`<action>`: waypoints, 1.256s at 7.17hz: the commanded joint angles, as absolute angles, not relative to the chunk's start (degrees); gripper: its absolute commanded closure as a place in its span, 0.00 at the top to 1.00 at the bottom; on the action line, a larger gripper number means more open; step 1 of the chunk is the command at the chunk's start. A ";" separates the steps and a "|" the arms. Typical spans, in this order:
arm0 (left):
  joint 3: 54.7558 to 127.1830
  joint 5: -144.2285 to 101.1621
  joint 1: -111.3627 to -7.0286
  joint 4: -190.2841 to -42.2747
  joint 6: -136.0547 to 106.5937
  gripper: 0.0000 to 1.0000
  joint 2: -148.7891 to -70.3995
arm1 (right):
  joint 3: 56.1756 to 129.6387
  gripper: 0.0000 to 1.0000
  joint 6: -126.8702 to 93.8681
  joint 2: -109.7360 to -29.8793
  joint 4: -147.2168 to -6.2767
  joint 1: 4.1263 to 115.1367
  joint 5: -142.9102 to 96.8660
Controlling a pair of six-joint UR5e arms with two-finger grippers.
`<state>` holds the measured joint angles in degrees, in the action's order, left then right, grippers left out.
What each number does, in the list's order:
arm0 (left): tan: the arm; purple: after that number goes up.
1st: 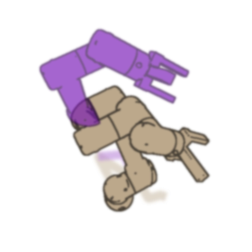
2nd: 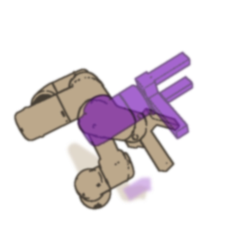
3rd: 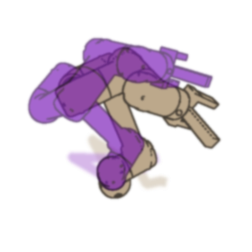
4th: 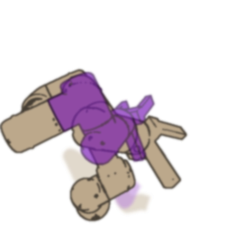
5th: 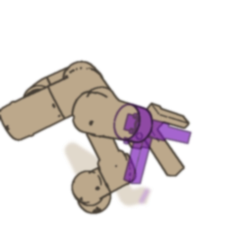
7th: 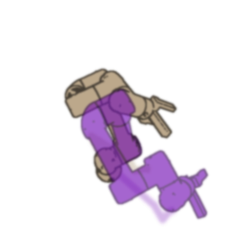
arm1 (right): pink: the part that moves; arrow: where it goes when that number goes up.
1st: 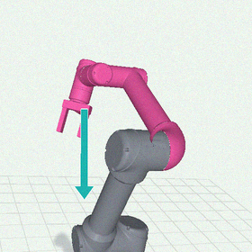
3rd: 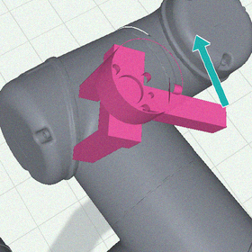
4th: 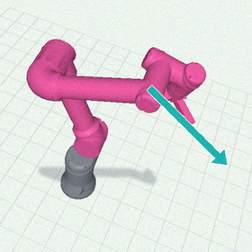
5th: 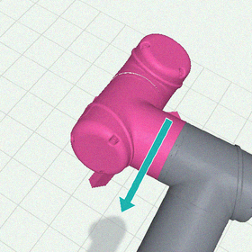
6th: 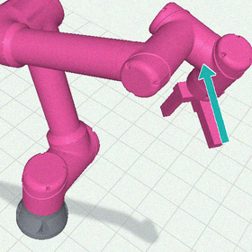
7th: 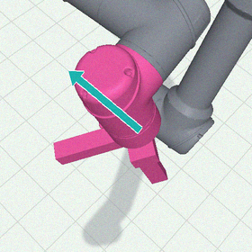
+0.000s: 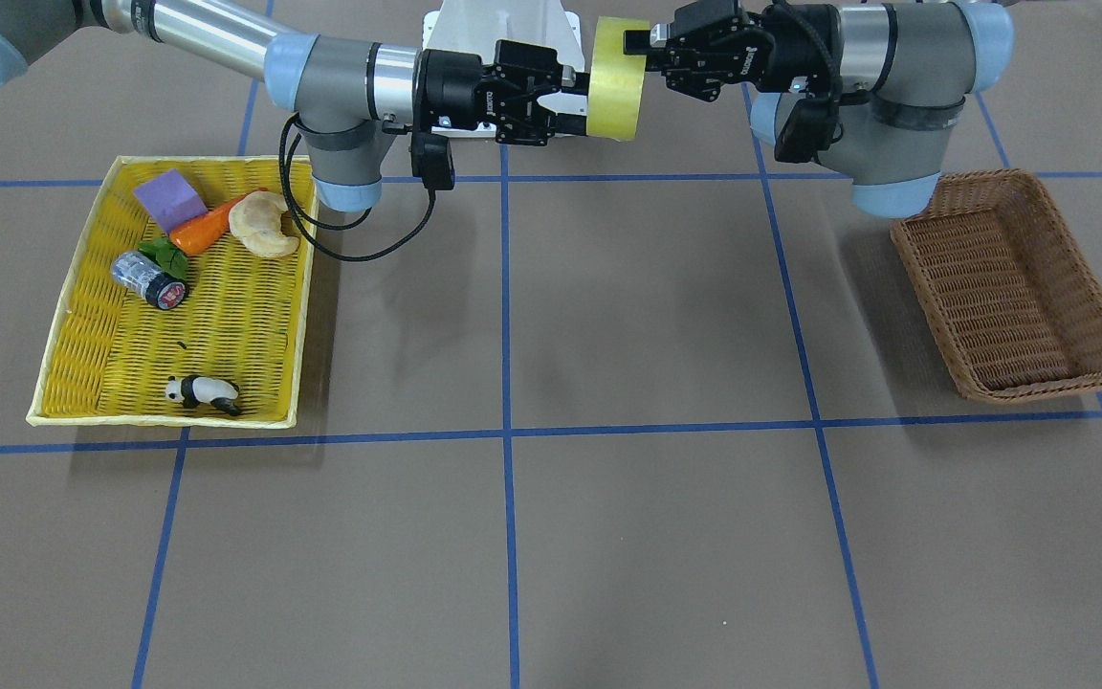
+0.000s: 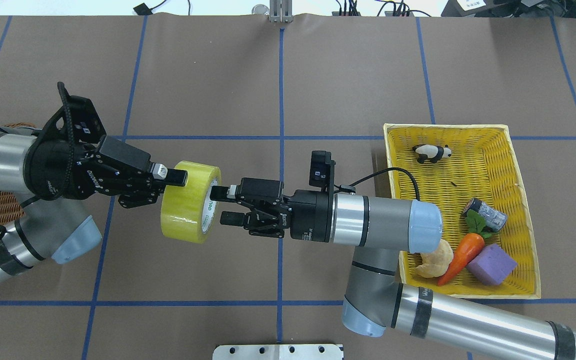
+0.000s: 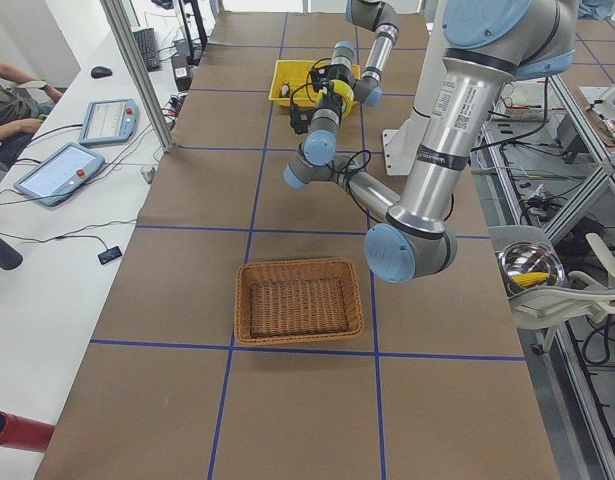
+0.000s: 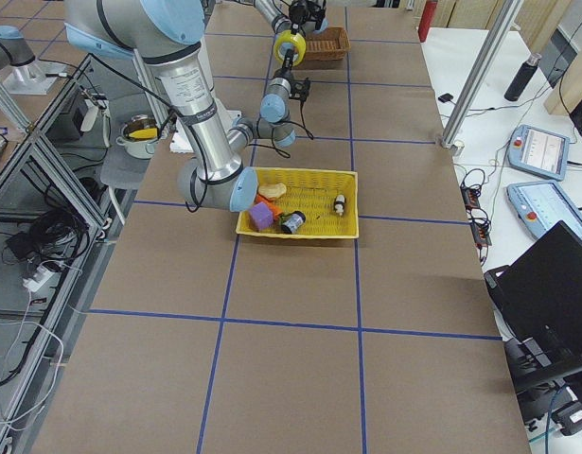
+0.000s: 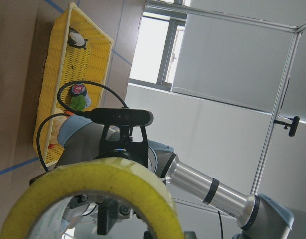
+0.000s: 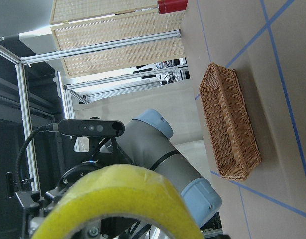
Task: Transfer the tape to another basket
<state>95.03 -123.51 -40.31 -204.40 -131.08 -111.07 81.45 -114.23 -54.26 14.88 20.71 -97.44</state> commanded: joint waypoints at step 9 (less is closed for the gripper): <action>93.60 -133.88 -64.89 -181.58 -98.32 0.00 -101.87 | 92.27 1.00 -70.83 -75.80 -17.38 49.29 -124.26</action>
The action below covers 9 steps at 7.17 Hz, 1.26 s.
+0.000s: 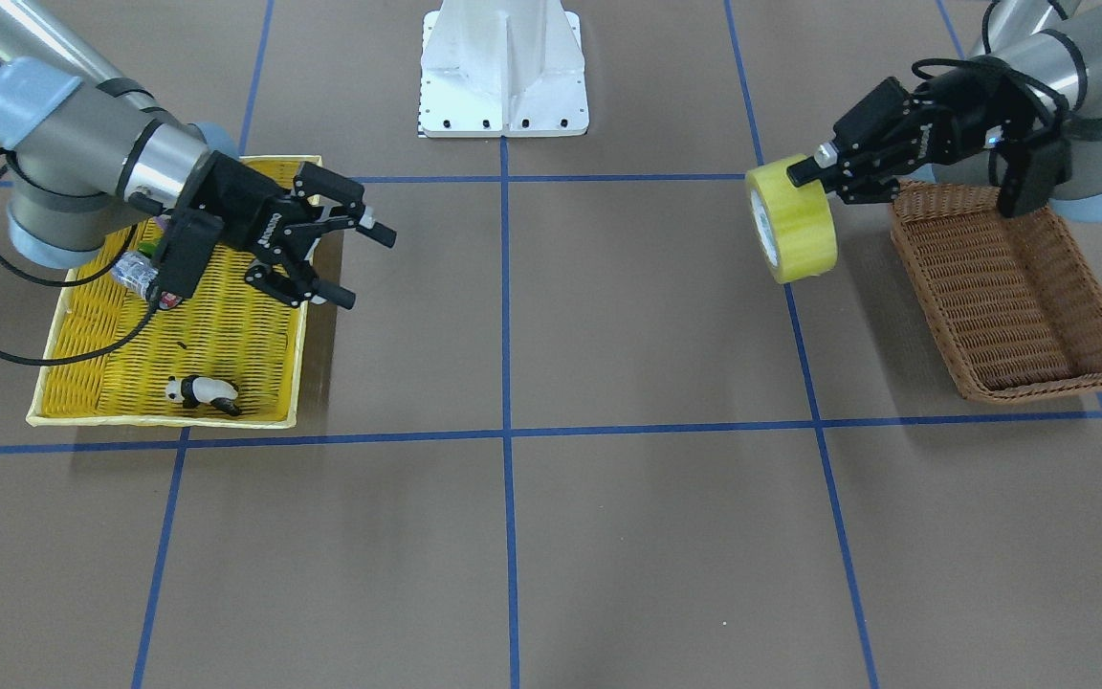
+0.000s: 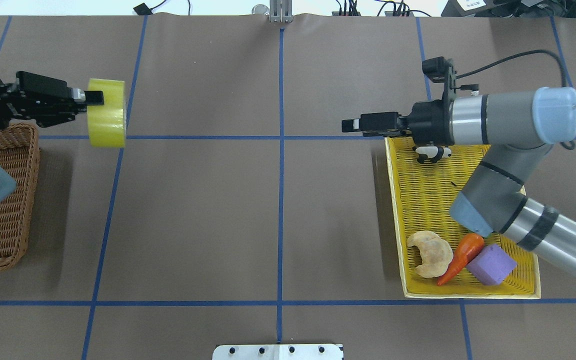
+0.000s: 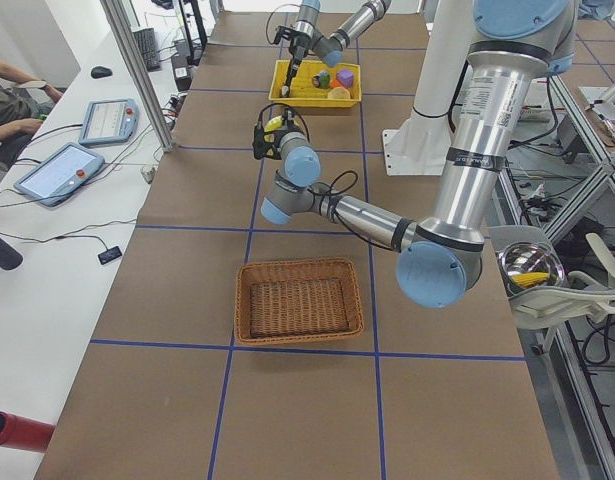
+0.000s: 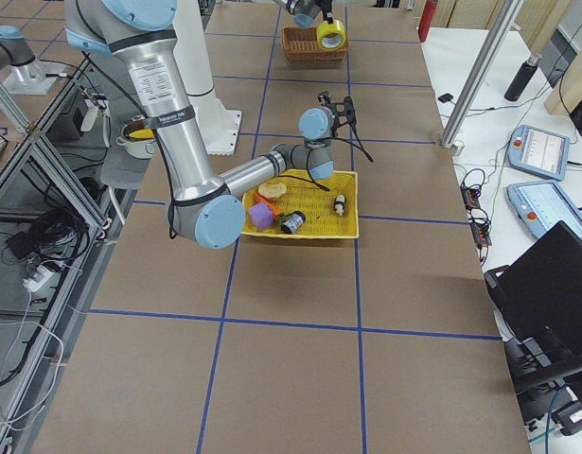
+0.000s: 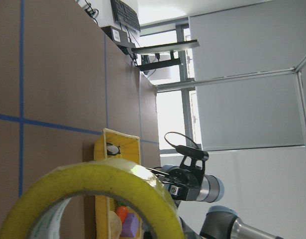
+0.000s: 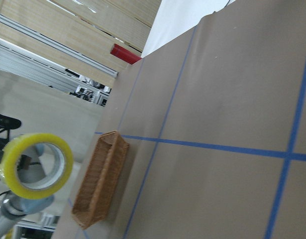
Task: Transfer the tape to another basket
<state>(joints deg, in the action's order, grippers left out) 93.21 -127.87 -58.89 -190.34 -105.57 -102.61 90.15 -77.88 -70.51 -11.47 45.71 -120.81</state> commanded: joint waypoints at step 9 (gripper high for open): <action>100.61 -133.51 -68.22 -125.85 -46.23 0.00 -82.00 | 94.73 1.00 -27.11 -95.89 -50.99 70.31 -134.03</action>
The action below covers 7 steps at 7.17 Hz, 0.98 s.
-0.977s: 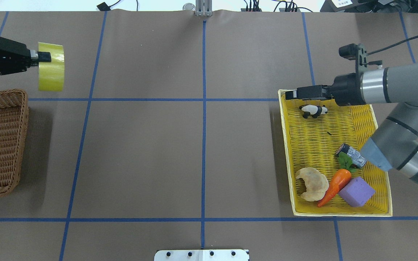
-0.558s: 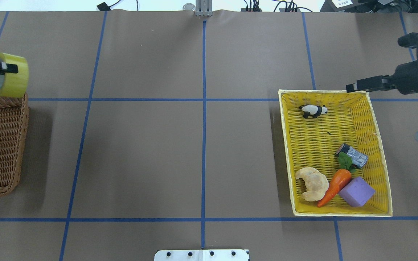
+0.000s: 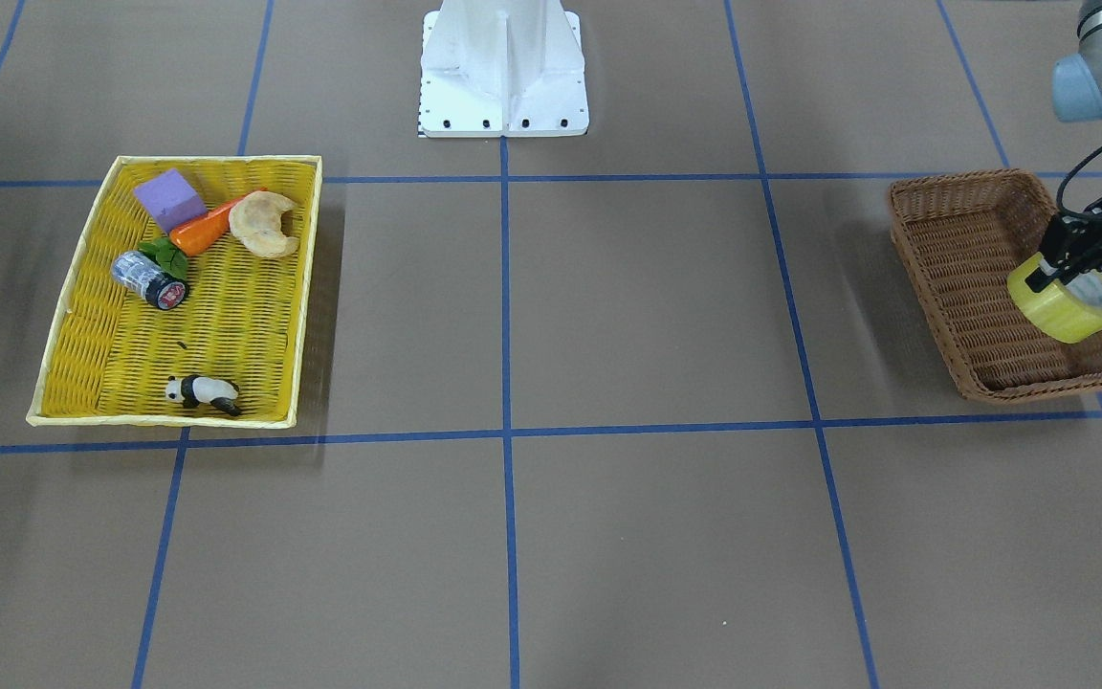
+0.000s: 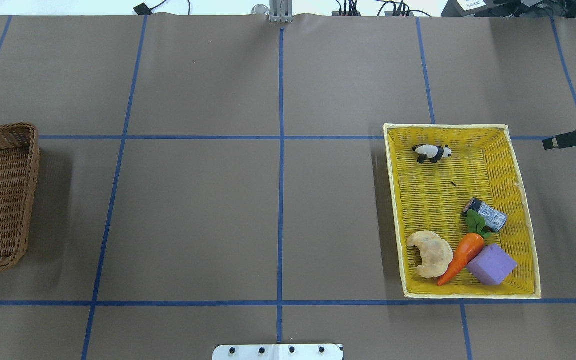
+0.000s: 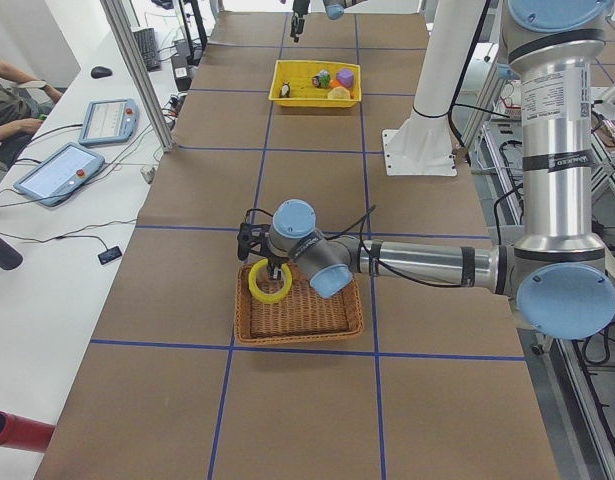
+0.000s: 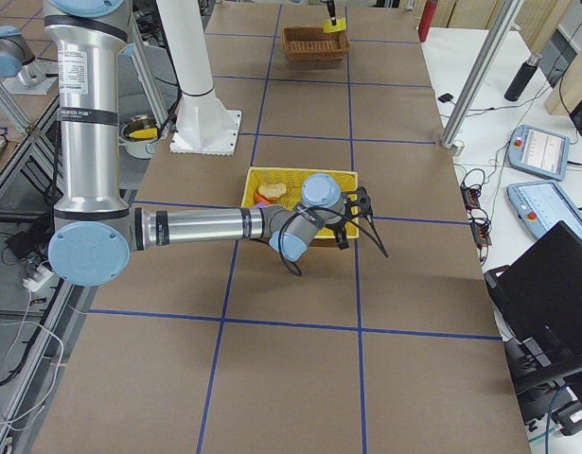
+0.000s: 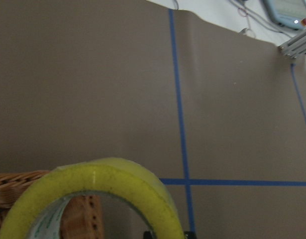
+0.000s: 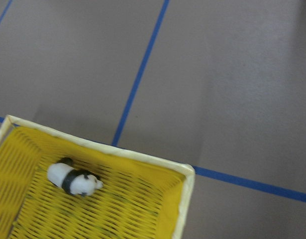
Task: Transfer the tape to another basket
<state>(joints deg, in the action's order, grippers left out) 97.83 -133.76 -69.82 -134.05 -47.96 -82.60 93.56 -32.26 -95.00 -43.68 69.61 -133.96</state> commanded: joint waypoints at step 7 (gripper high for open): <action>97.40 -127.00 -62.93 -115.49 -45.53 0.00 -85.59 | 104.41 1.00 -6.42 -90.70 -89.12 75.67 -132.89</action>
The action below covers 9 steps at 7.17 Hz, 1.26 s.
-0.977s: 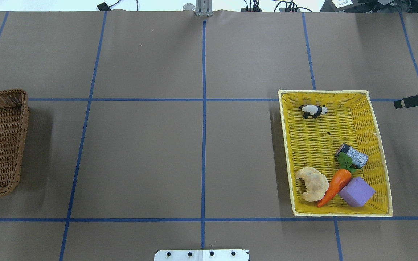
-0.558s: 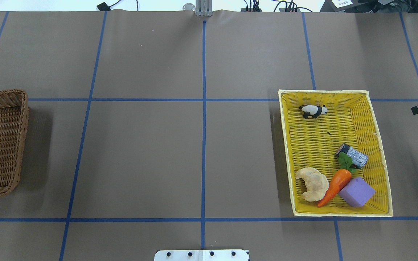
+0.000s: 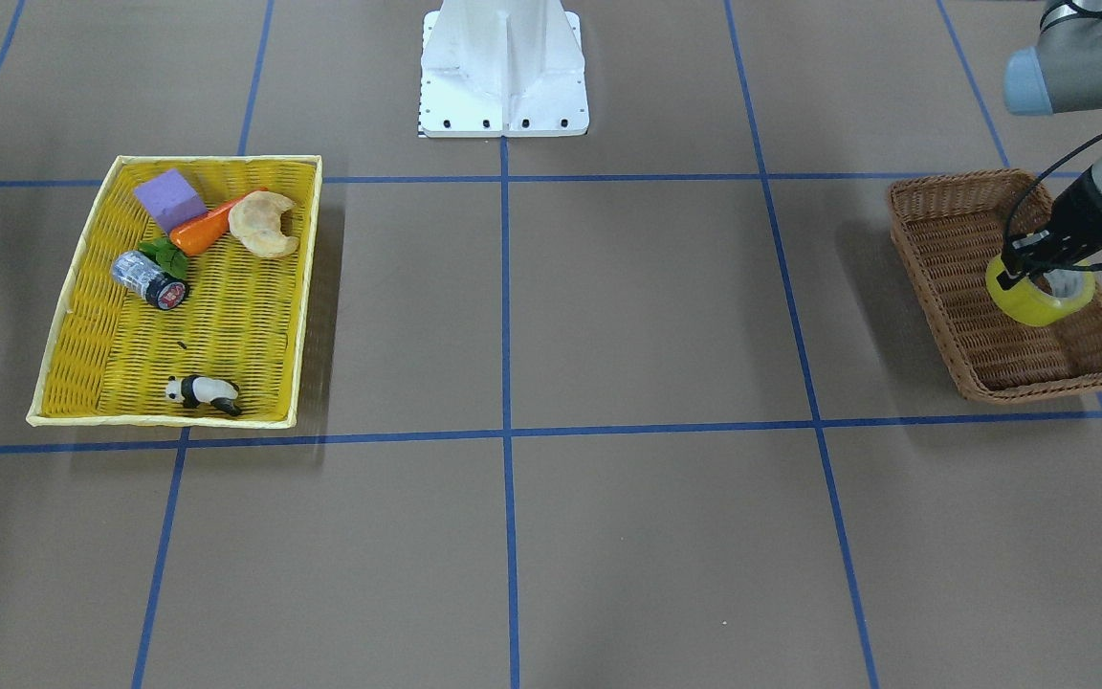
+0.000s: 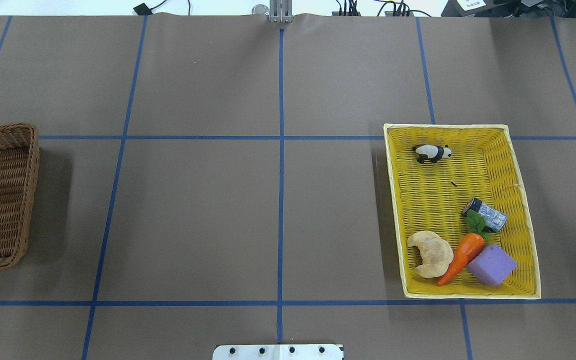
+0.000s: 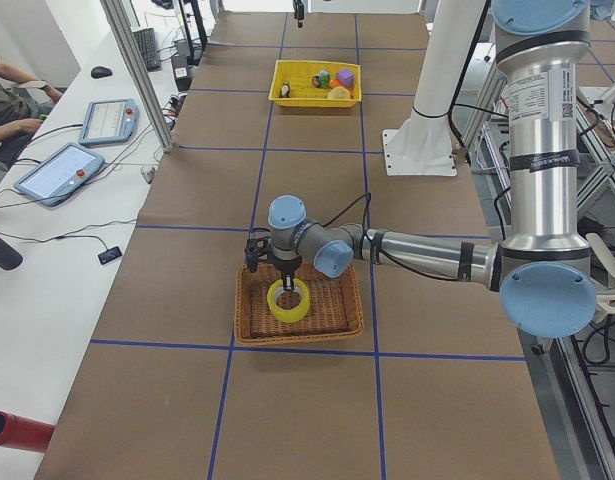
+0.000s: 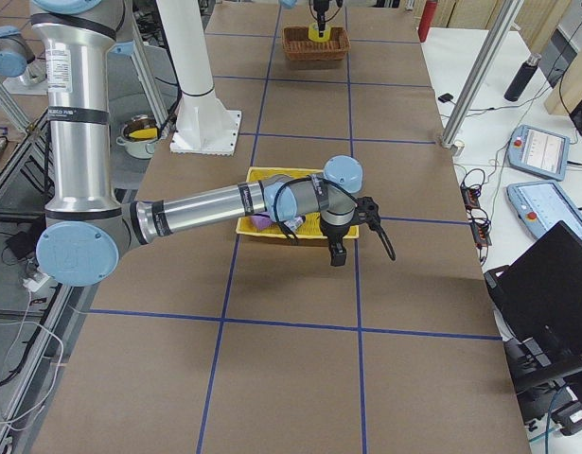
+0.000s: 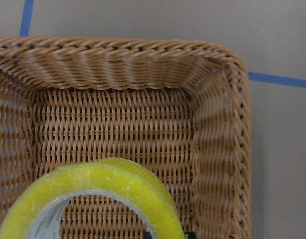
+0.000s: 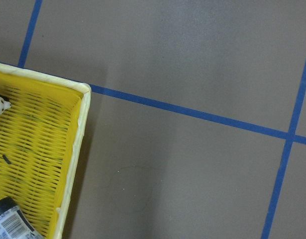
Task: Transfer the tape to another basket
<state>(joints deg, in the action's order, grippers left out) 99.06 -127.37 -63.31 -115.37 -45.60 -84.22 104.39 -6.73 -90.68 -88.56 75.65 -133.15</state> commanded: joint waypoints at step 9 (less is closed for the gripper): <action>95.27 -126.91 -60.21 -115.40 -45.79 0.76 -88.15 | 104.06 1.00 -7.29 -90.79 -89.03 75.59 -133.59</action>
